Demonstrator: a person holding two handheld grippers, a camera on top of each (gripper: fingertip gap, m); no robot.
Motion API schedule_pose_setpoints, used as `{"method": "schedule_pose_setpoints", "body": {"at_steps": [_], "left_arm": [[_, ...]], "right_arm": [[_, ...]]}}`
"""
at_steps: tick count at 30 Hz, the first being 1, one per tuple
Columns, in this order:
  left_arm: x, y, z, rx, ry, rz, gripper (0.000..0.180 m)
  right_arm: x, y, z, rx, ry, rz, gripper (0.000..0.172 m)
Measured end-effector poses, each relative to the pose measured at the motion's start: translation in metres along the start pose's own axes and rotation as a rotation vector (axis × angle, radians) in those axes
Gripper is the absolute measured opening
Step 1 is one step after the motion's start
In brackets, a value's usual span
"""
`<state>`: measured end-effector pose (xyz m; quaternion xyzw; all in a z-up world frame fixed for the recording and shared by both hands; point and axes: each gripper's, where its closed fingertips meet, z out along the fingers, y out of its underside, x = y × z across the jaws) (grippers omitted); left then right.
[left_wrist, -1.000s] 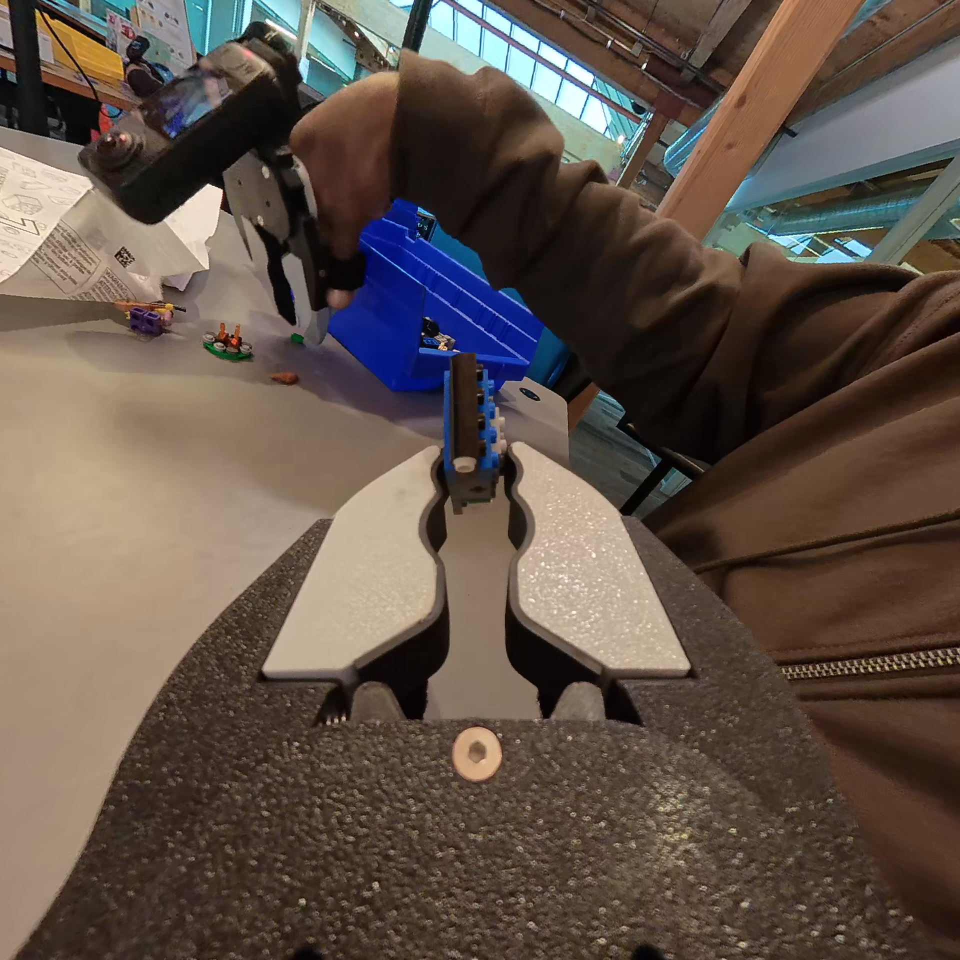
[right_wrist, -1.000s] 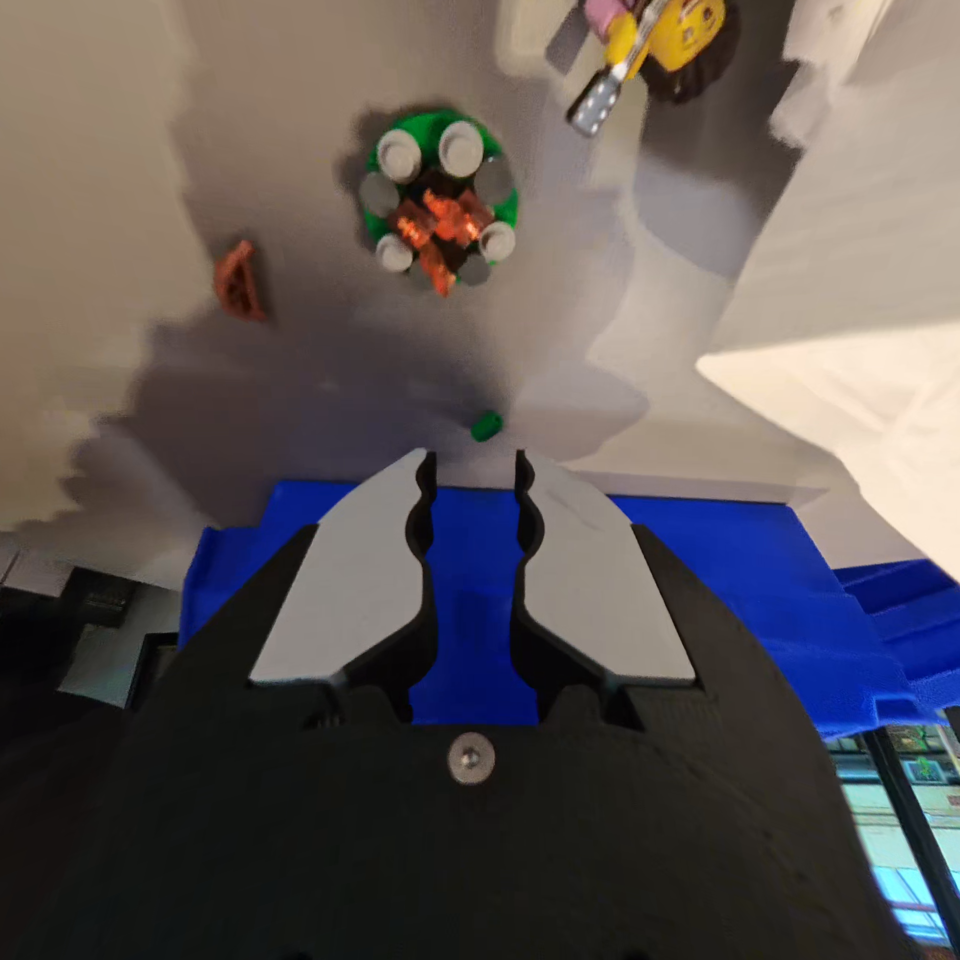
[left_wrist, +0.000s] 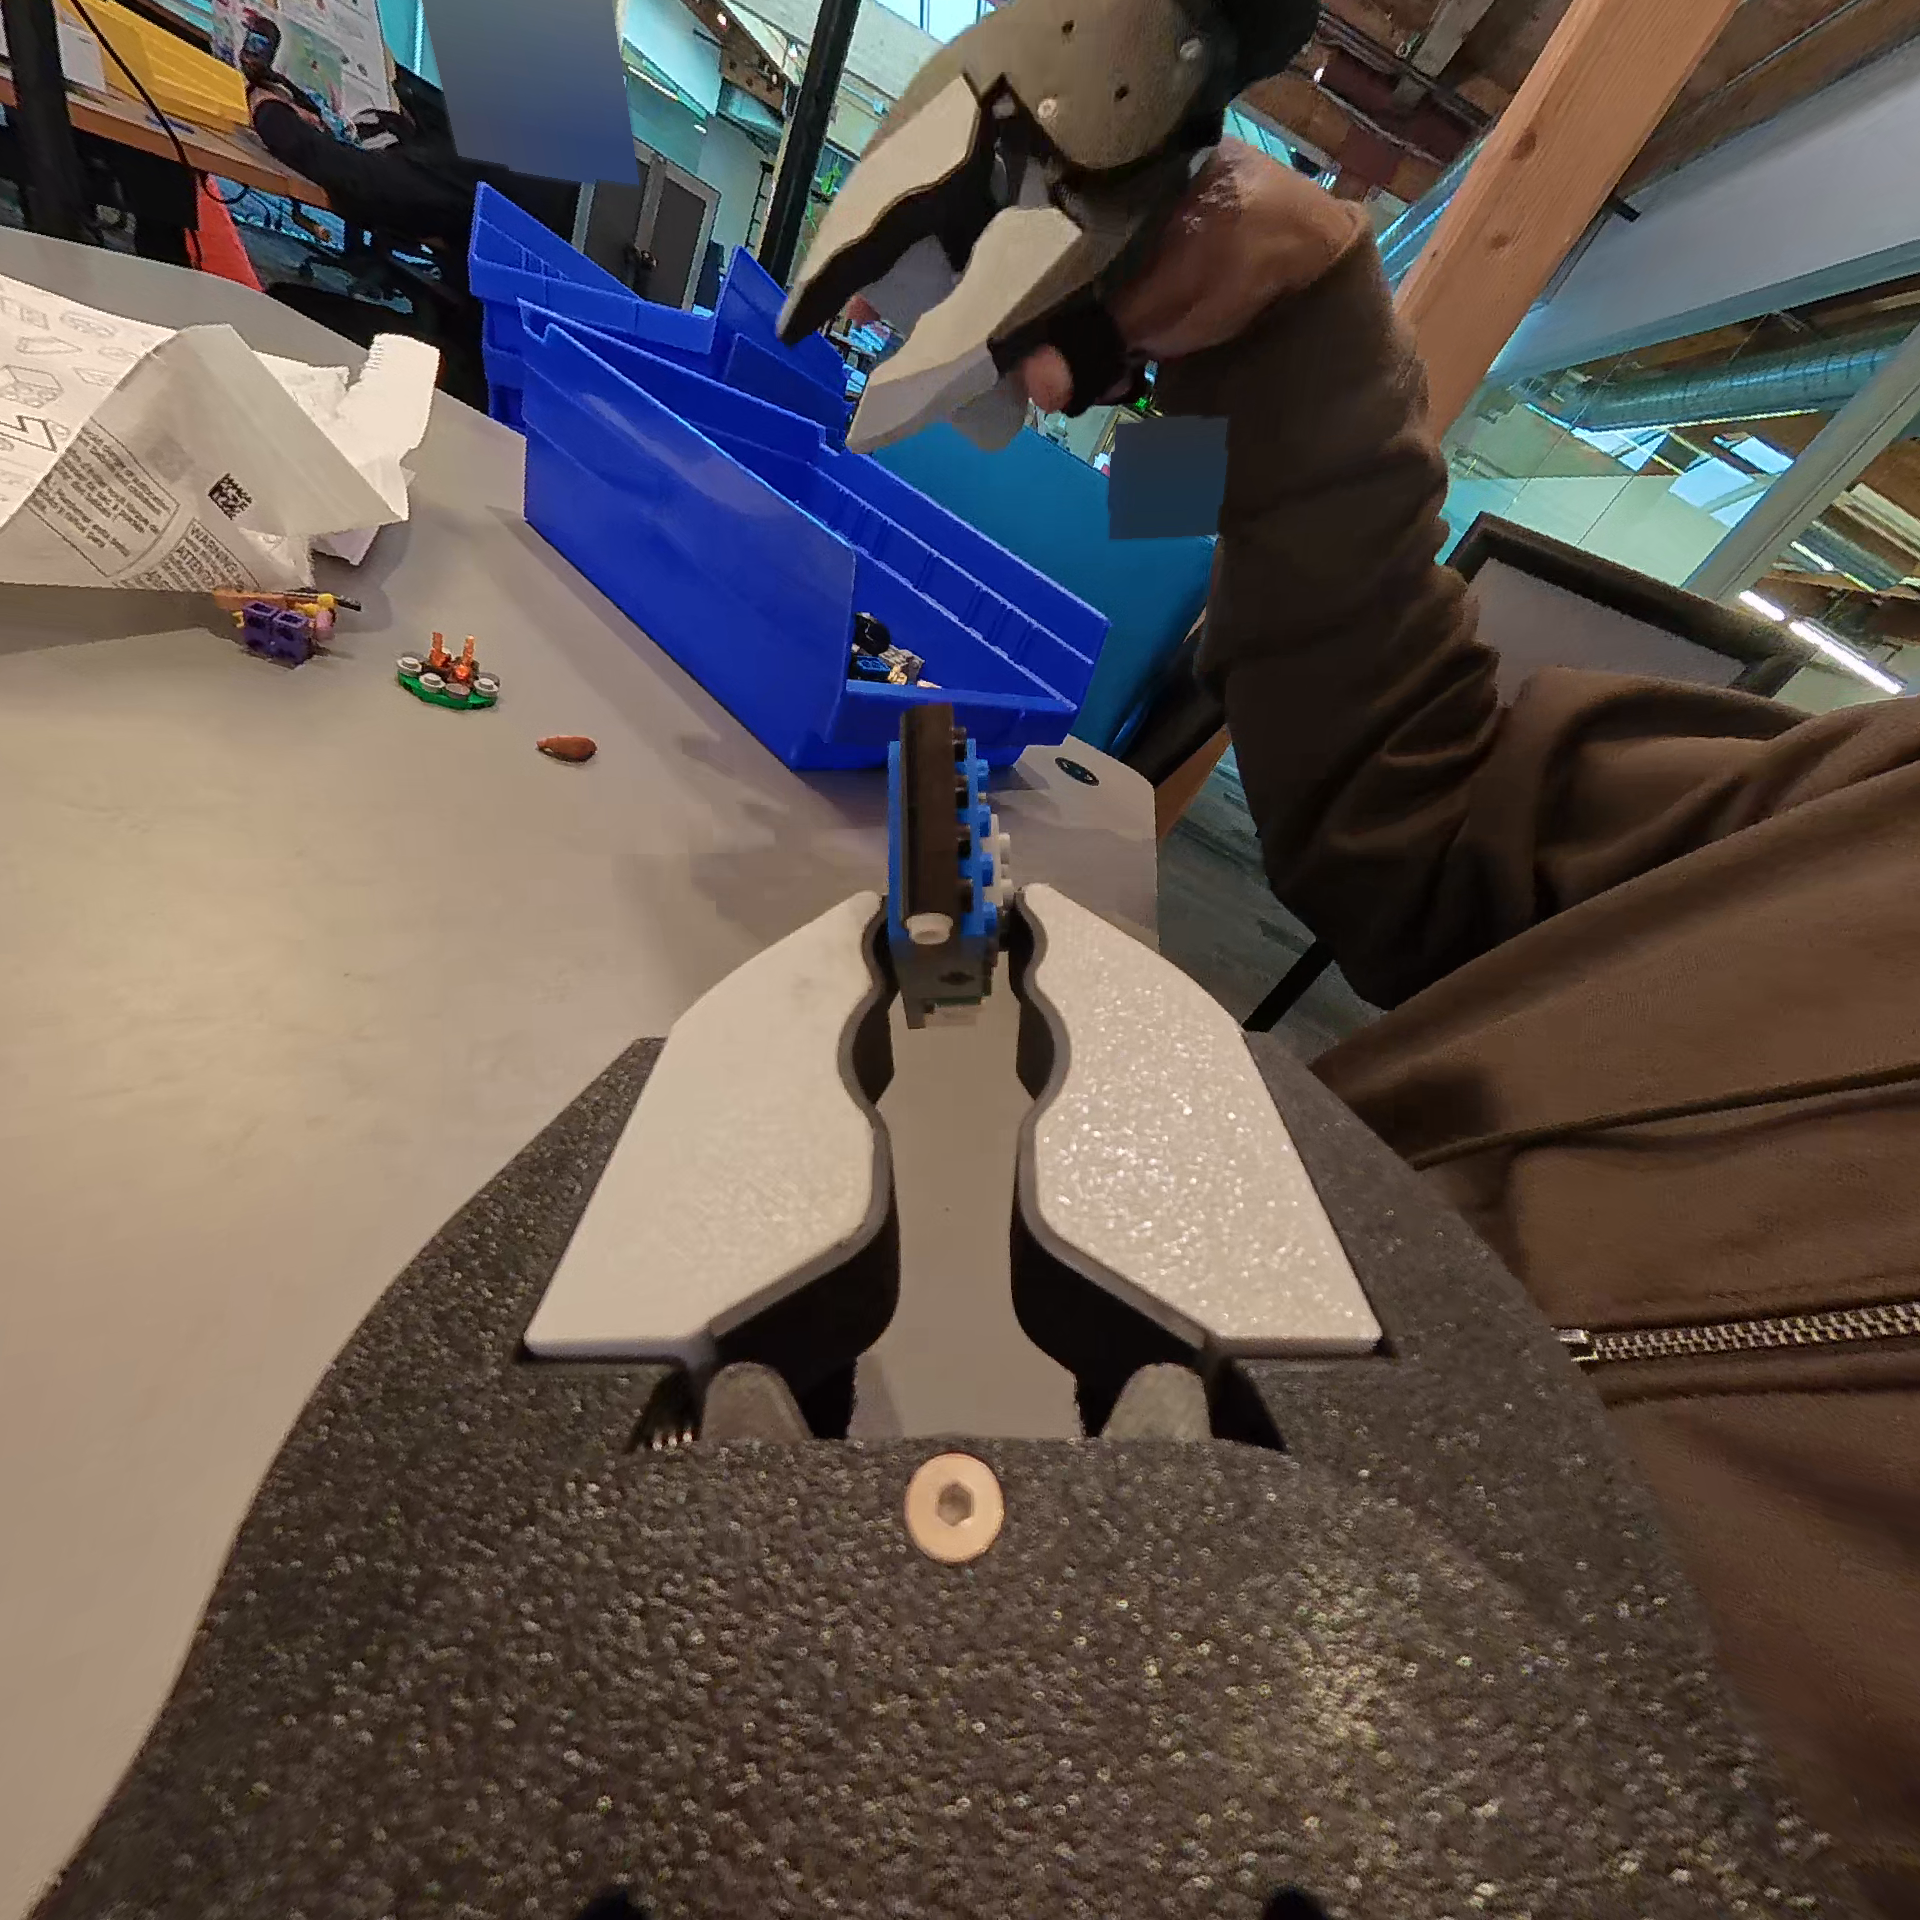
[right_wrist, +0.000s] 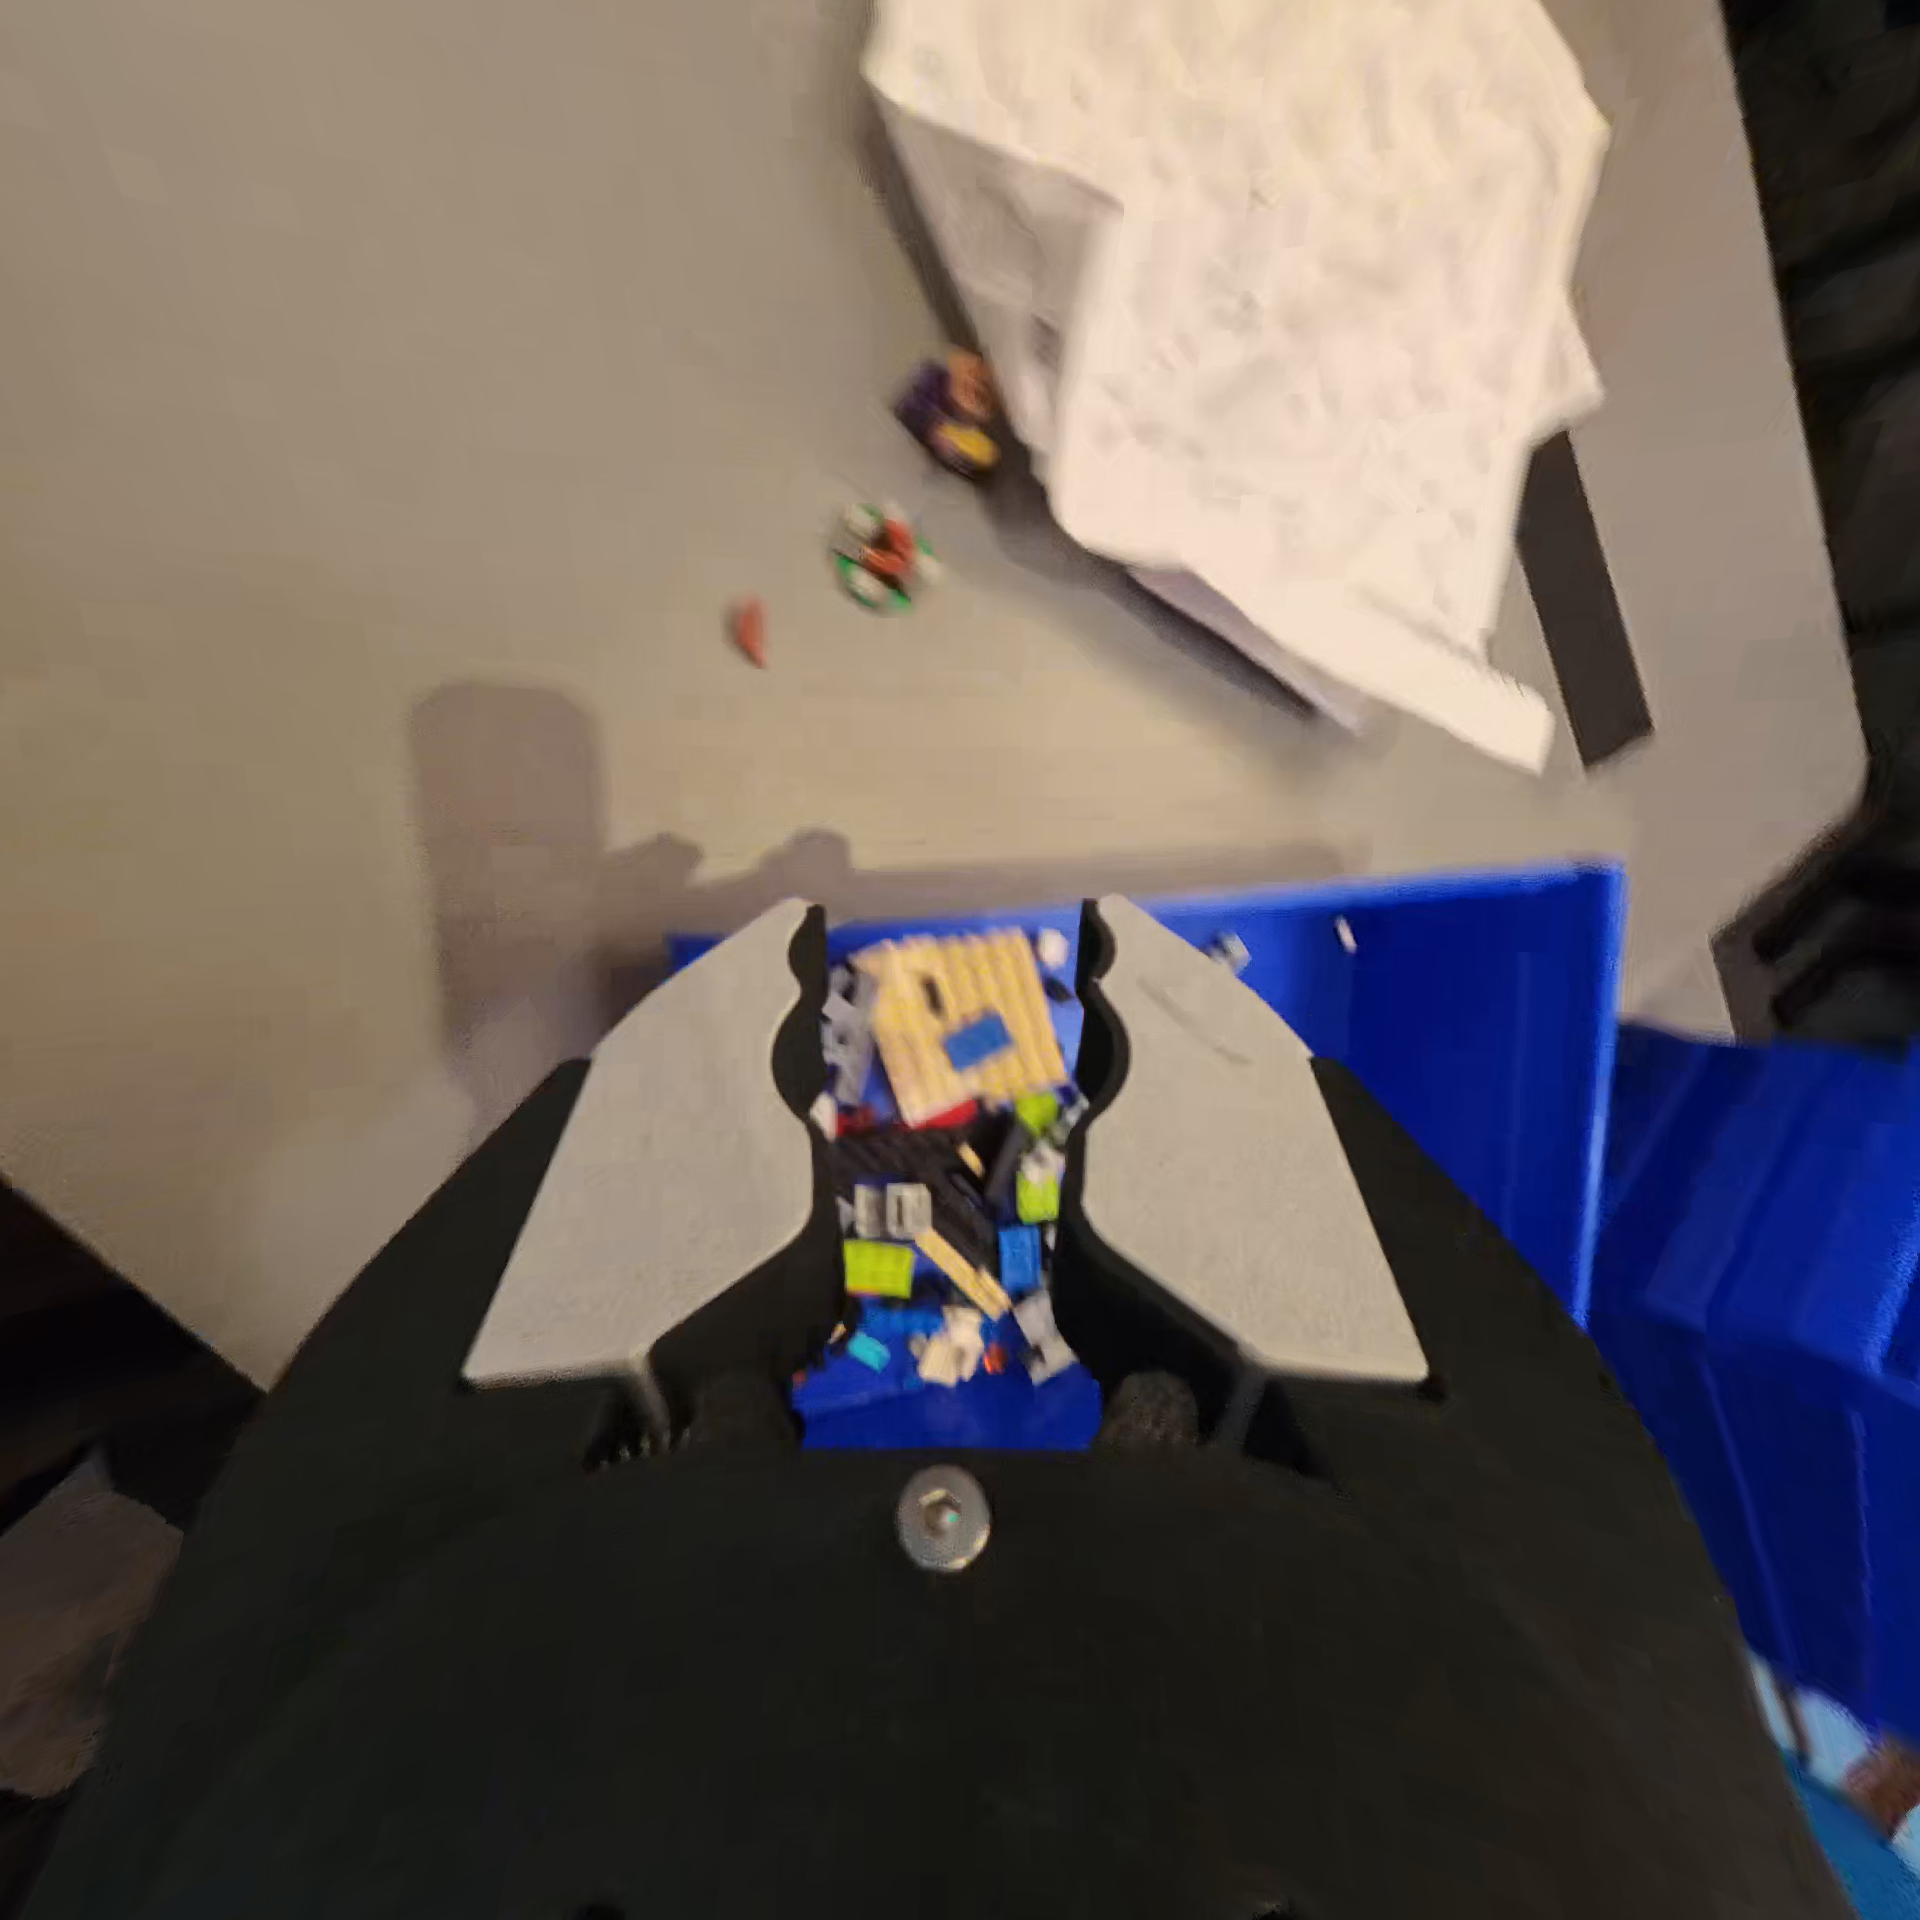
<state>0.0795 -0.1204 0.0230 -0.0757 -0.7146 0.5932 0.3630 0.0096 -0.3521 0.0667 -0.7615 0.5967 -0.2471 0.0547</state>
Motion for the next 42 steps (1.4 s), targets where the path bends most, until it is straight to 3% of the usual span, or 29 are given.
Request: {"method": "schedule_pose_setpoints", "body": {"at_steps": [2,5,11,15,17,20,23,26,29,32,34,37,42], "left_arm": [[0.001,0.001,0.003,-0.01,0.001,0.005,0.018],[0.002,0.001,0.003,-0.006,0.003,0.01,0.018],[0.007,-0.005,-0.005,0.048,0.053,-0.002,0.018],[0.008,-0.007,-0.008,0.063,0.083,-0.023,0.018],[0.008,-0.008,-0.008,0.066,0.09,-0.032,0.018],[0.008,-0.008,-0.009,0.072,0.089,-0.031,0.018],[0.006,-0.01,-0.01,0.085,0.073,-0.029,0.018],[-0.001,-0.012,-0.011,0.105,0.033,-0.046,0.018],[-0.007,-0.015,-0.011,0.125,-0.003,-0.071,0.018],[-0.008,-0.019,-0.01,0.163,0.015,-0.122,0.018],[-0.009,-0.021,-0.008,0.182,0.028,-0.153,0.018],[-0.008,-0.023,-0.005,0.197,0.046,-0.181,0.018],[-0.009,-0.024,-0.001,0.211,0.059,-0.212,0.018]], "right_arm": [[-0.037,-0.027,0.018,-0.03,-0.052,-0.134,0.043],[-0.066,-0.038,0.063,-0.225,-0.133,-0.32,0.037],[-0.051,-0.019,0.137,-0.532,-0.303,-0.248,0.029],[-0.049,-0.01,0.152,-0.575,-0.346,-0.221,0.023],[-0.052,-0.012,0.153,-0.561,-0.36,-0.213,0.009],[-0.052,-0.009,0.15,-0.574,-0.338,-0.232,0.009],[-0.043,-0.023,0.126,-0.454,-0.24,-0.201,0.009],[-0.014,-0.034,0.07,-0.237,-0.074,-0.1,0.009],[0.037,0.0,0.012,-0.147,0.142,0.073,0.013],[0.065,0.051,-0.017,-0.124,0.259,0.23,0.025],[0.057,0.068,-0.02,-0.081,0.27,0.253,0.035],[0.023,0.064,-0.015,0.023,0.267,0.197,0.039],[-0.076,-0.006,0.004,0.349,0.146,0.05,0.039]]}}
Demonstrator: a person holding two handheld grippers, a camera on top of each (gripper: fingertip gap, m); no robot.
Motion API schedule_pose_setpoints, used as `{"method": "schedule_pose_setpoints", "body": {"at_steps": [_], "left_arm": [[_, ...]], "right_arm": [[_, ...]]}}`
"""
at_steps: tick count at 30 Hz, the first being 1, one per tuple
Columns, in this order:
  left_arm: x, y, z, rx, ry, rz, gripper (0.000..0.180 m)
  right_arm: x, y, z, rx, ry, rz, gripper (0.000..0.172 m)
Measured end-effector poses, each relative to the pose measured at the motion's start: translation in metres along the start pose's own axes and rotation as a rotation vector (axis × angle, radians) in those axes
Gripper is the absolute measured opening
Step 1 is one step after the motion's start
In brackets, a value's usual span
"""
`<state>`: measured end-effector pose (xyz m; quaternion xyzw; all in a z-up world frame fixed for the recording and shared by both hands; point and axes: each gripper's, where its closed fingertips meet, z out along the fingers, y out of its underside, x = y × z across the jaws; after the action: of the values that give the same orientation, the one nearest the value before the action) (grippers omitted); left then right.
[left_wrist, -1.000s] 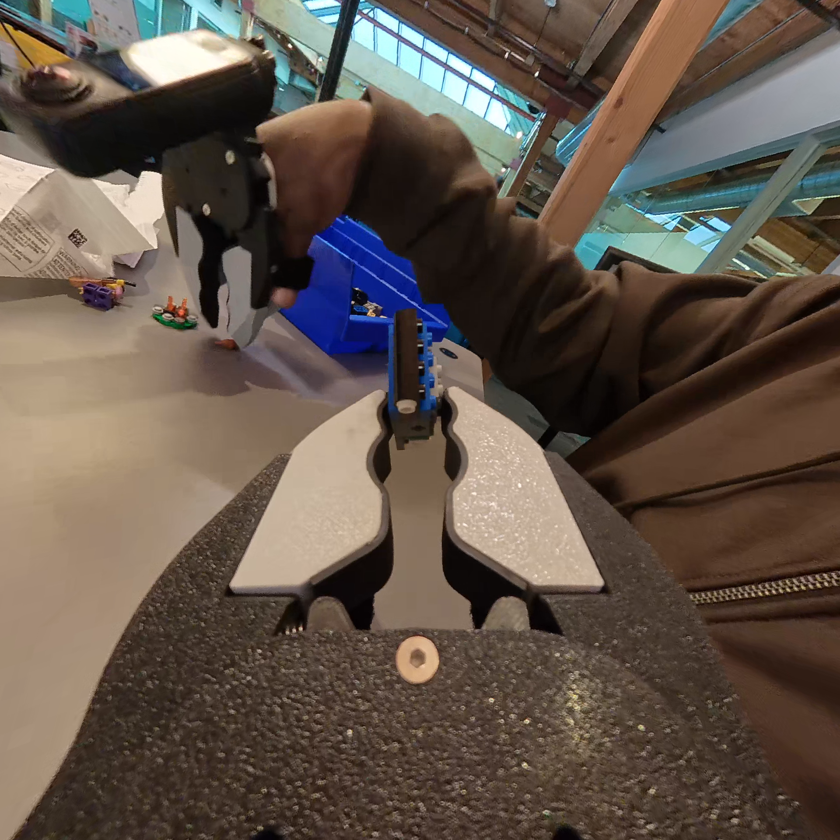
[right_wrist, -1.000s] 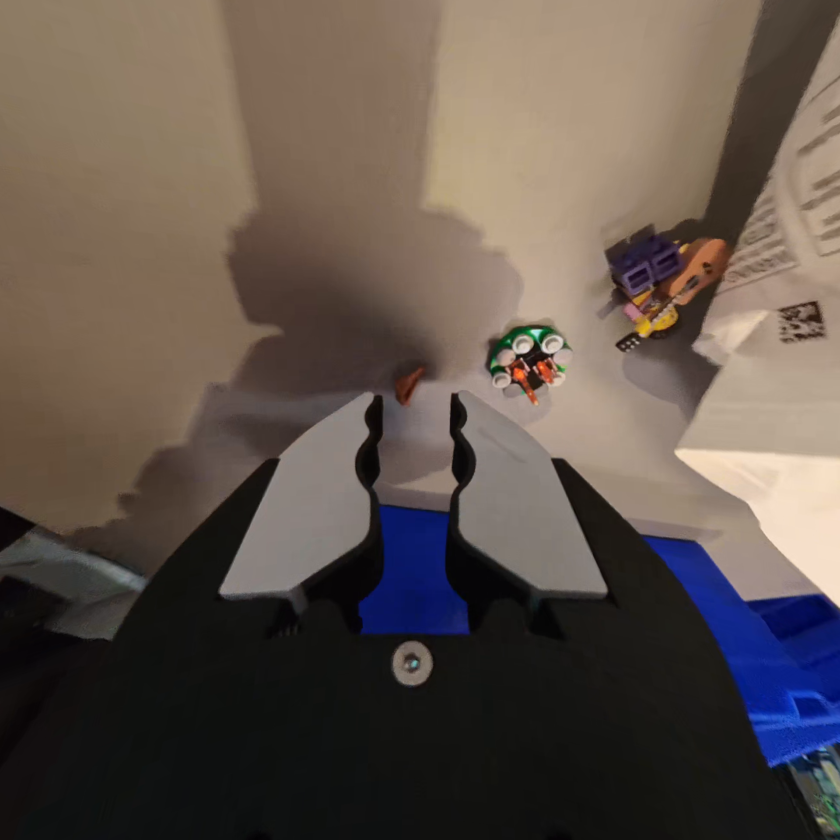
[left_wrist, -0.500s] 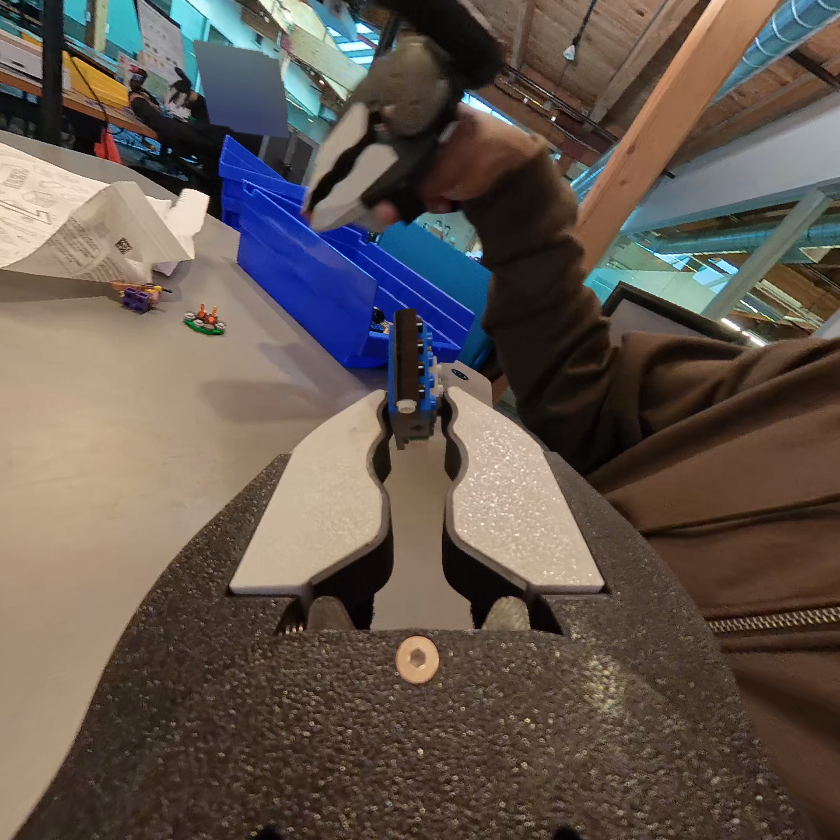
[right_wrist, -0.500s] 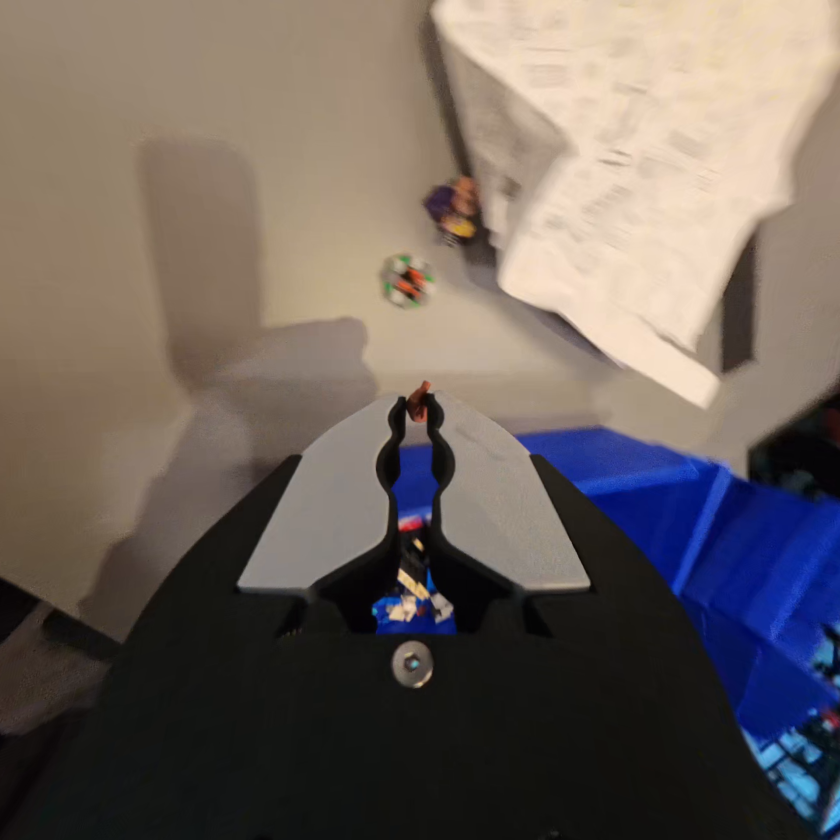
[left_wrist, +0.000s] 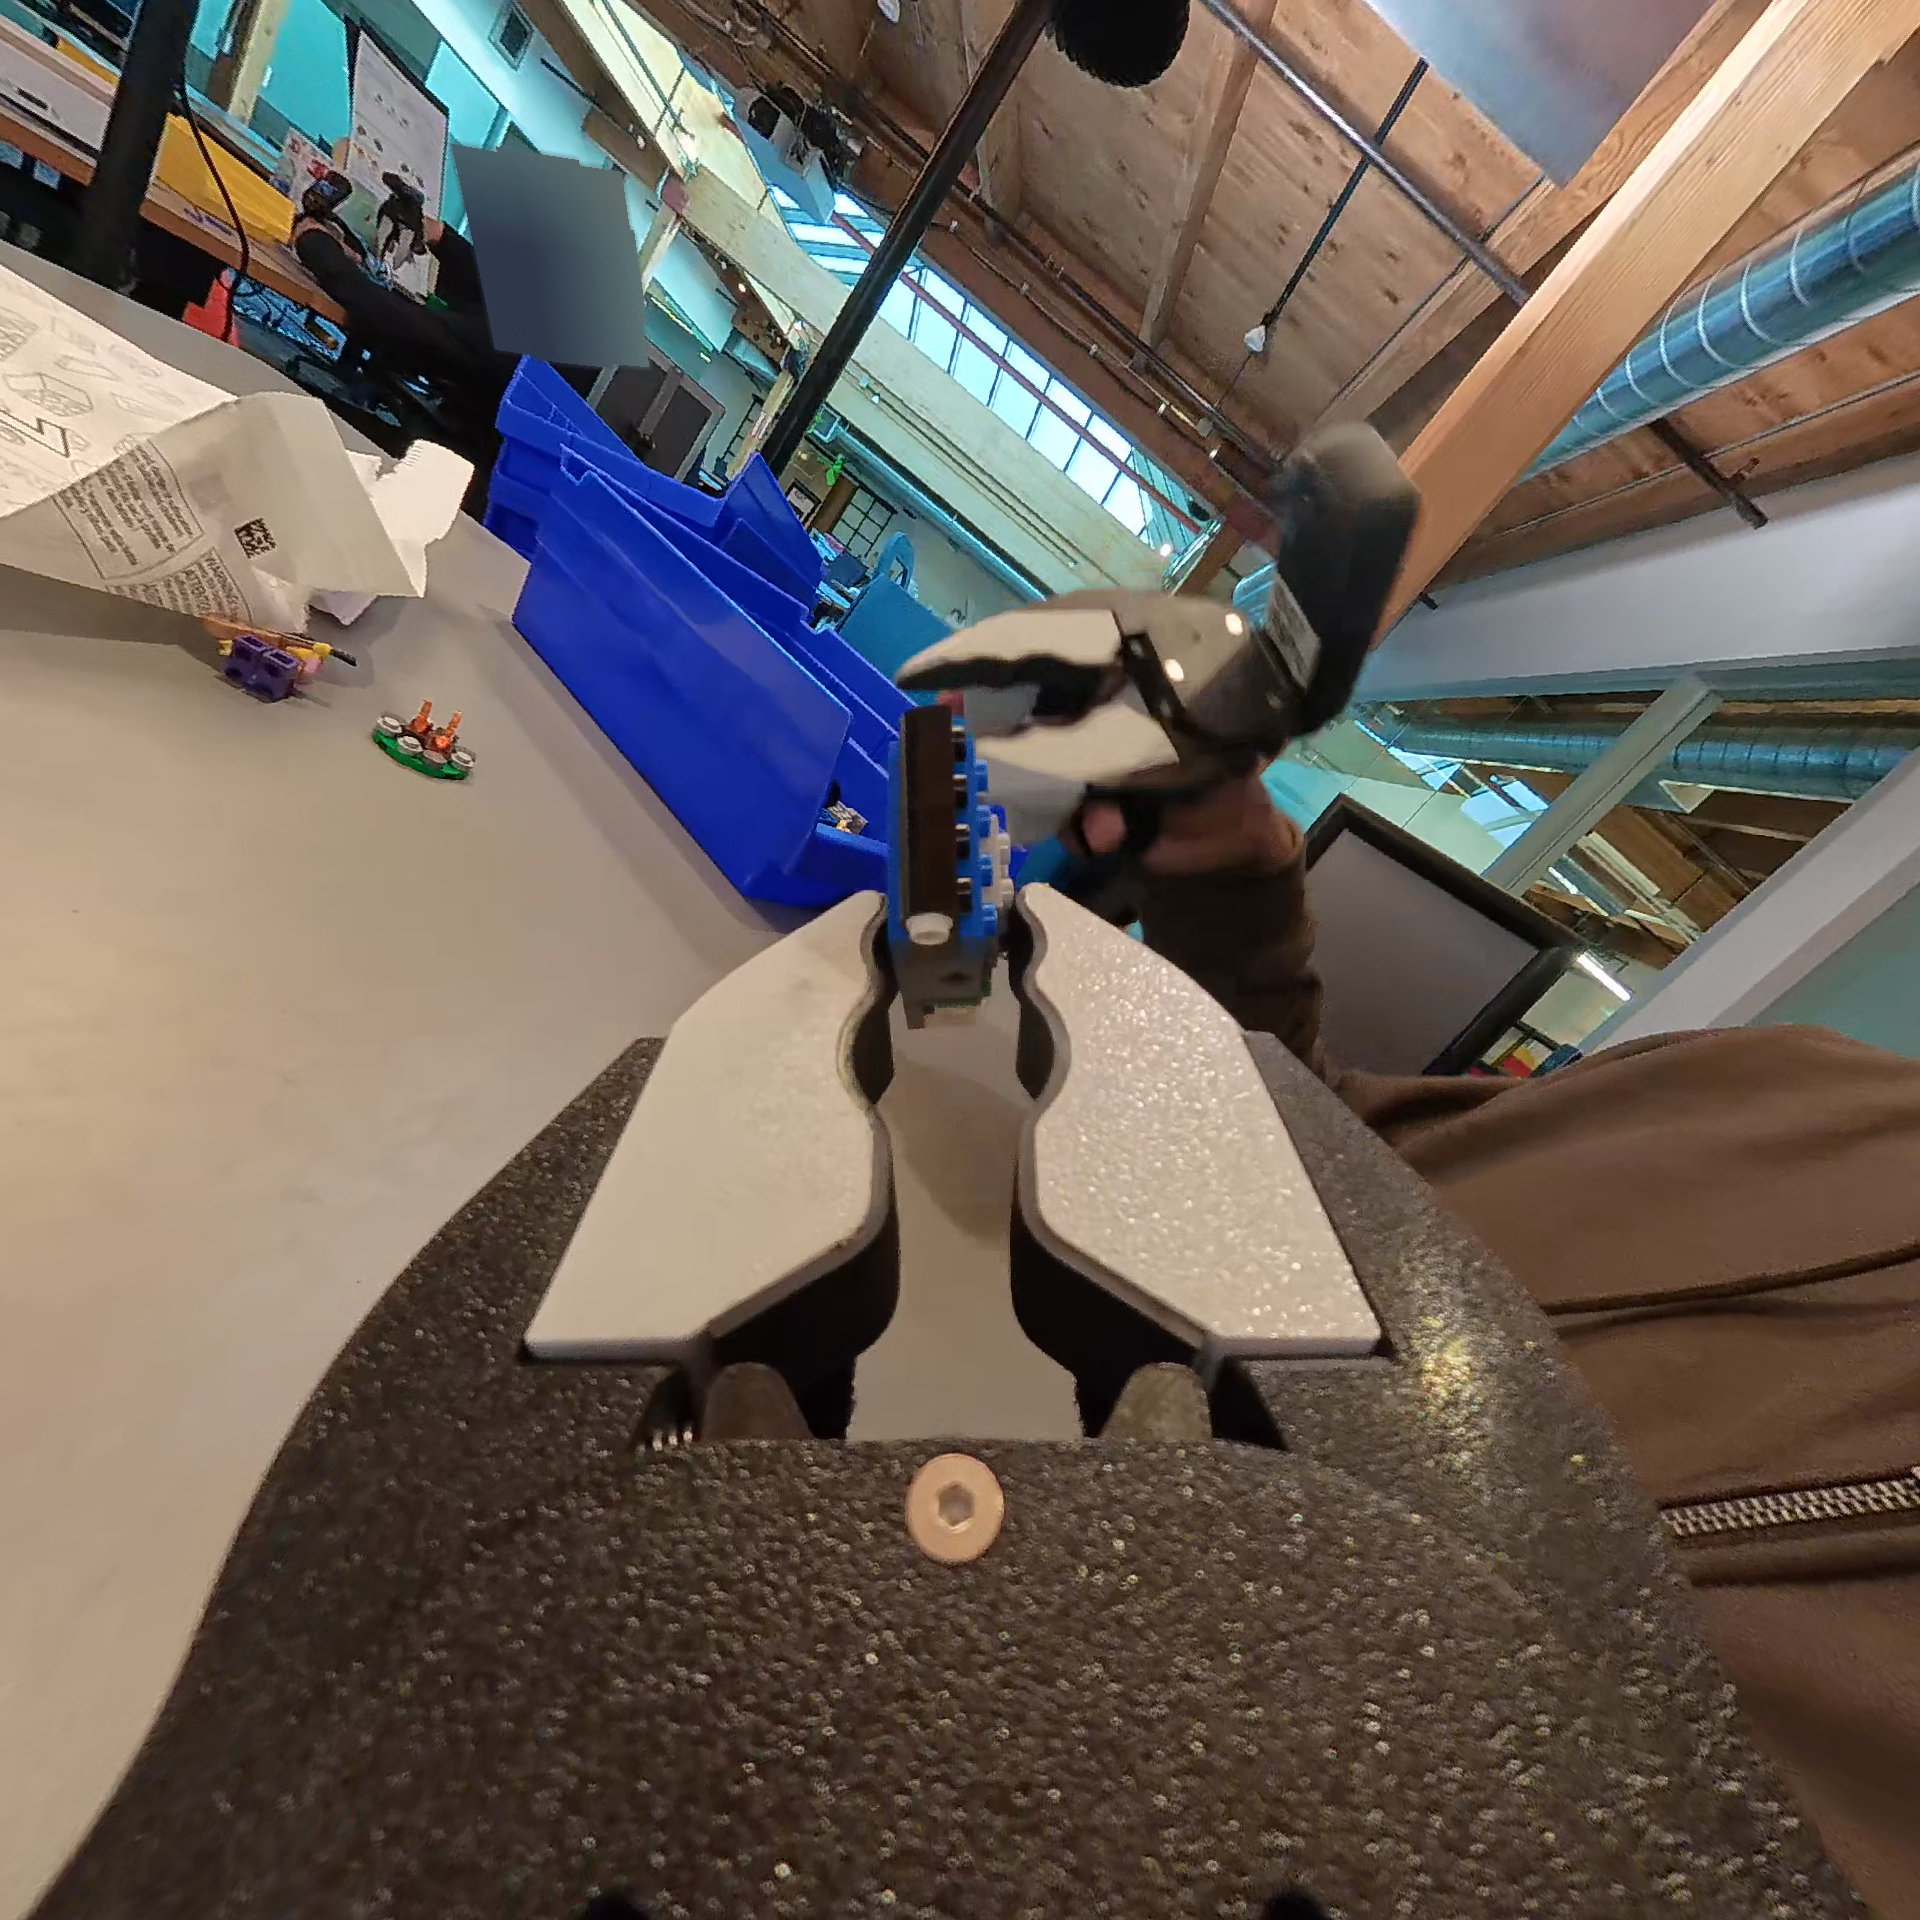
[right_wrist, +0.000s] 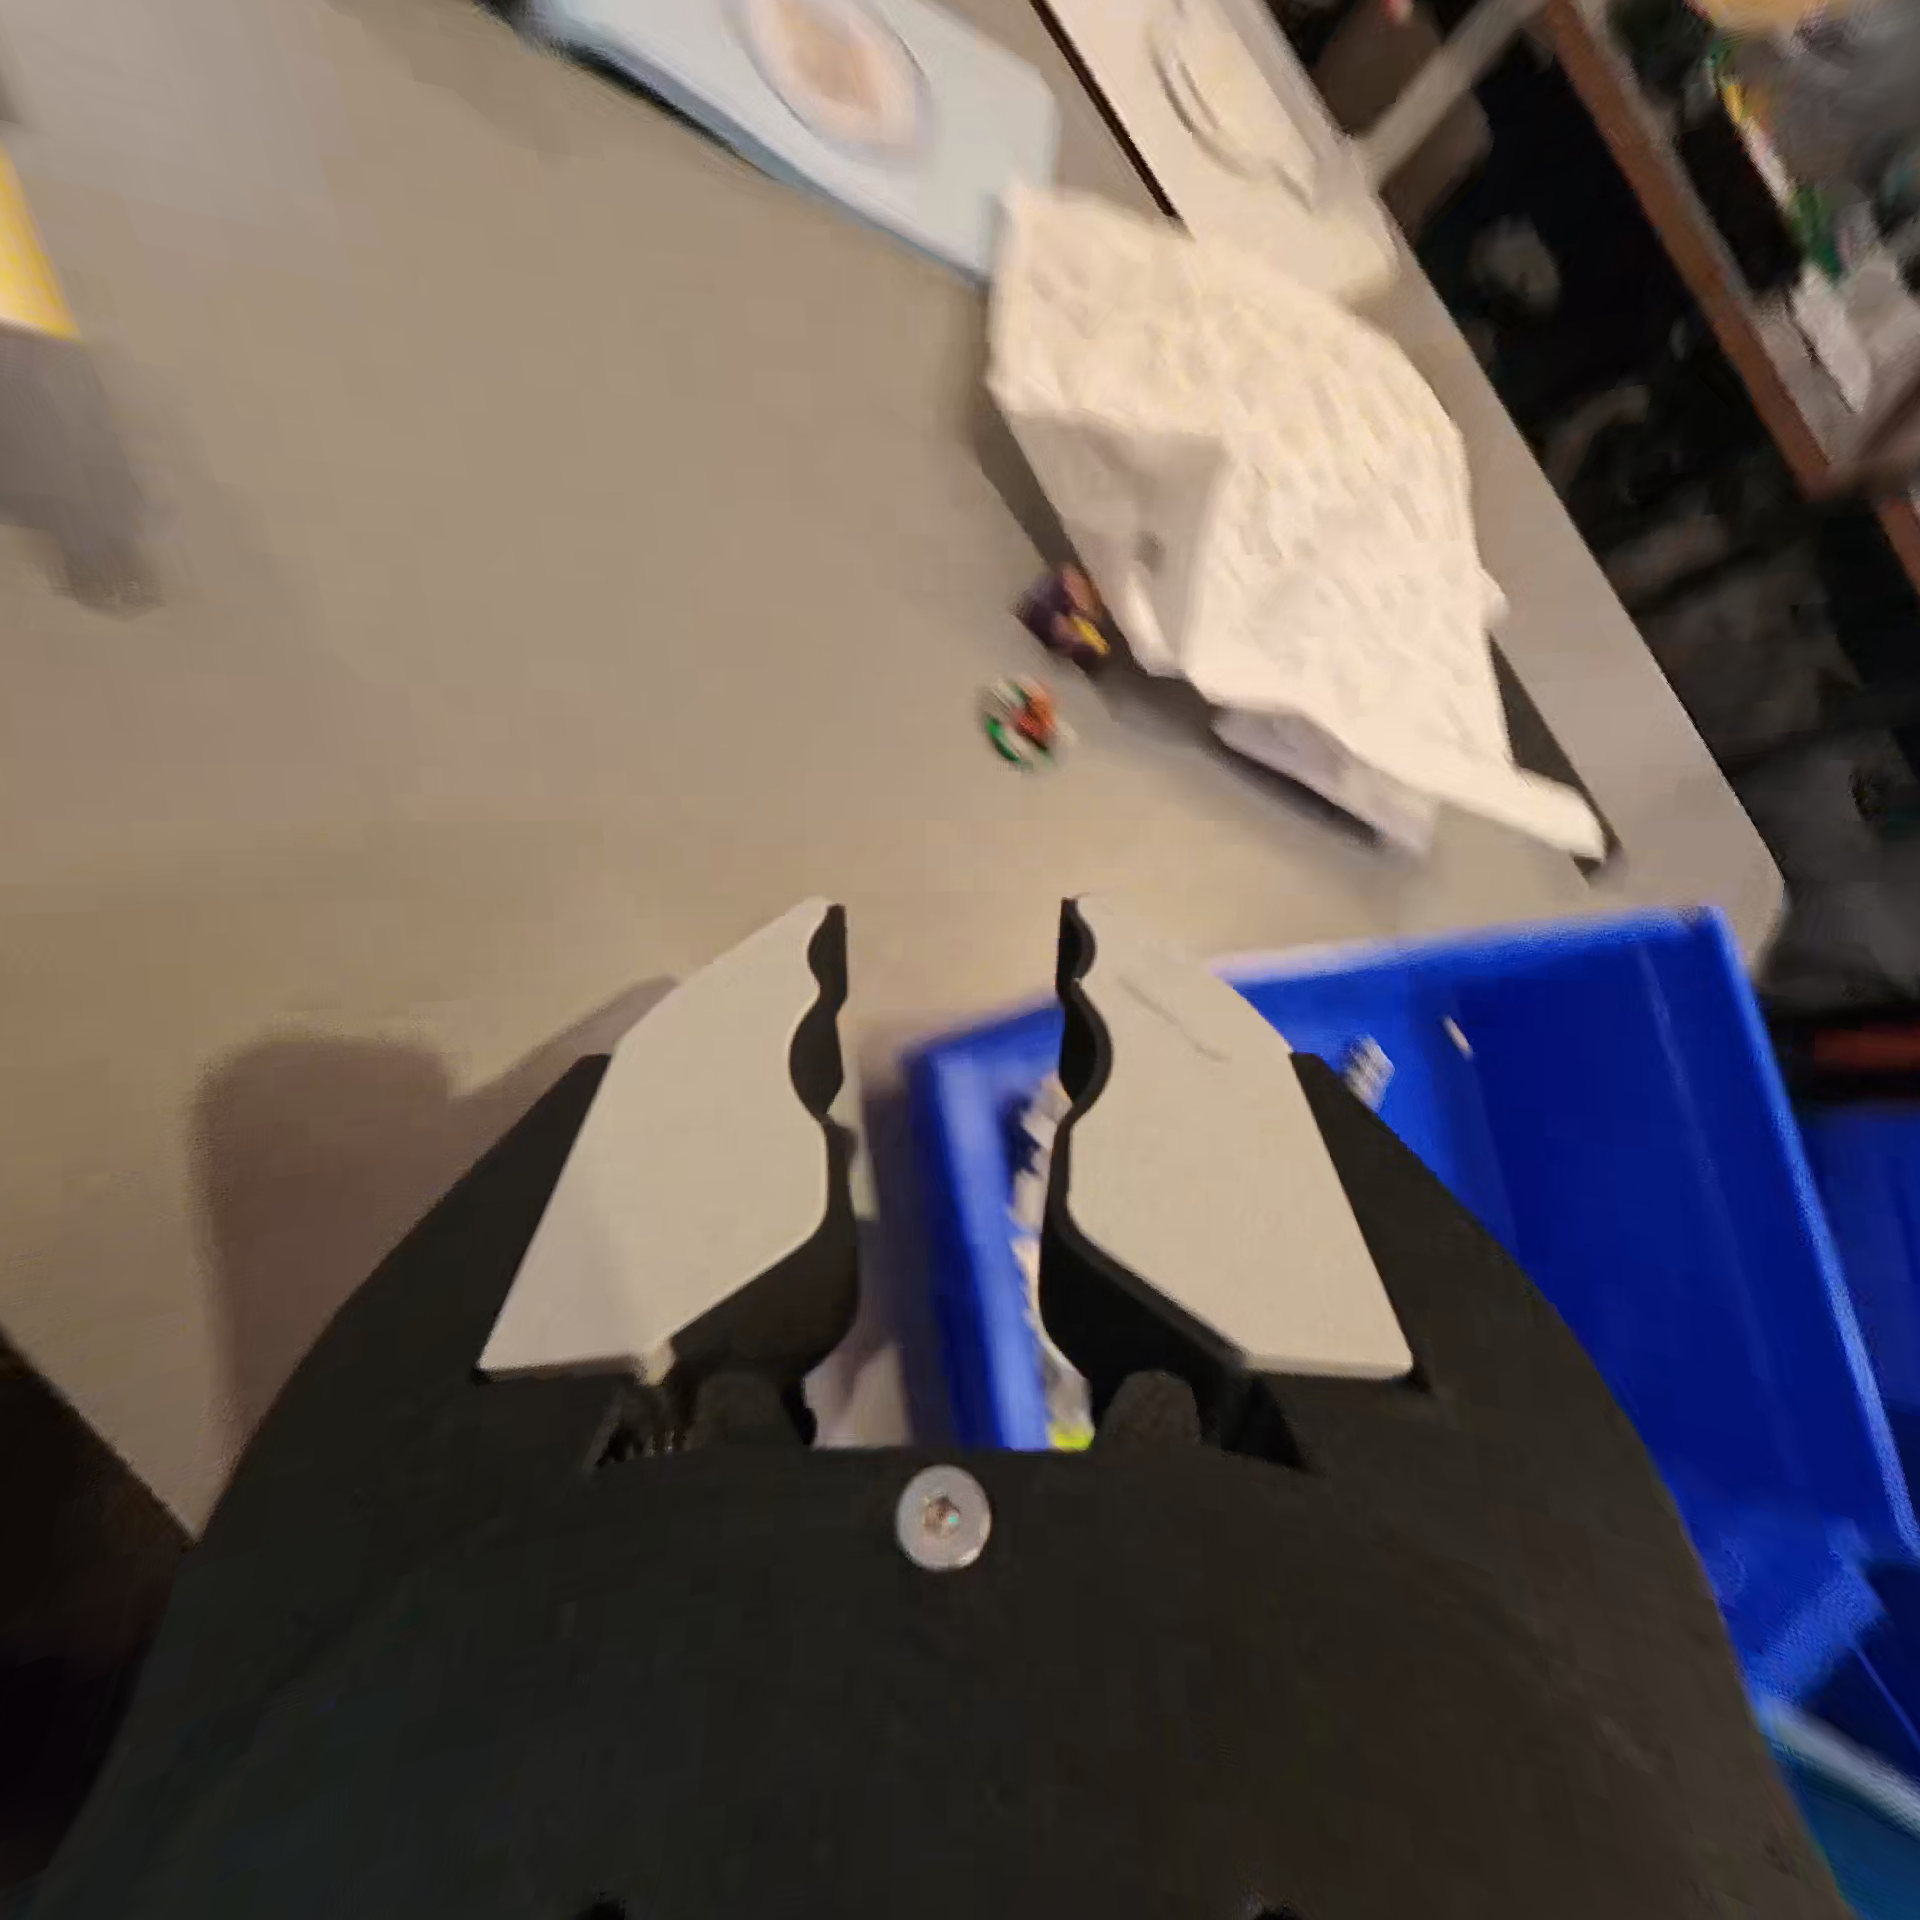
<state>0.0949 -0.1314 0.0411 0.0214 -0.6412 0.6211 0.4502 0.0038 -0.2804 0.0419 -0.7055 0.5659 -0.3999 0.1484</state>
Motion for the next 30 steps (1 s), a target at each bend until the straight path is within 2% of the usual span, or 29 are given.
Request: {"method": "schedule_pose_setpoints", "body": {"at_steps": [4,8,10,13,17,20,23,28,30], "left_arm": [[-0.004,-0.005,0.0,0.041,0.003,-0.064,0.018],[-0.004,-0.006,-0.001,0.066,0.006,-0.104,0.018],[-0.005,-0.006,-0.002,0.072,-0.003,-0.103,0.018],[-0.004,-0.004,-0.002,0.063,-0.004,-0.107,0.018],[0.002,-0.005,-0.006,0.05,0.036,-0.105,0.024],[0.001,-0.01,-0.012,0.042,0.037,-0.084,0.024],[0.002,-0.007,-0.013,-0.009,0.055,-0.109,0.024],[0.011,0.012,-0.002,-0.123,0.096,-0.109,0.021],[0.013,0.013,-0.001,-0.124,0.1,-0.082,0.019]], "right_arm": [[-0.098,-0.057,0.019,0.277,-0.191,-0.086,0.039],[-0.134,-0.088,0.04,0.398,-0.189,-0.11,0.047],[-0.139,-0.097,0.046,0.449,-0.164,-0.112,0.041],[-0.131,-0.104,0.049,0.502,-0.083,-0.16,0.018],[-0.132,-0.101,0.047,0.516,-0.154,-0.271,0.018],[-0.137,-0.094,0.042,0.511,-0.237,-0.42,0.018],[-0.134,-0.089,0.04,0.488,-0.25,-0.558,0.018],[-0.135,-0.091,0.033,0.5,-0.313,-0.666,0.018],[-0.136,-0.092,0.03,0.515,-0.323,-0.677,0.018]]}}
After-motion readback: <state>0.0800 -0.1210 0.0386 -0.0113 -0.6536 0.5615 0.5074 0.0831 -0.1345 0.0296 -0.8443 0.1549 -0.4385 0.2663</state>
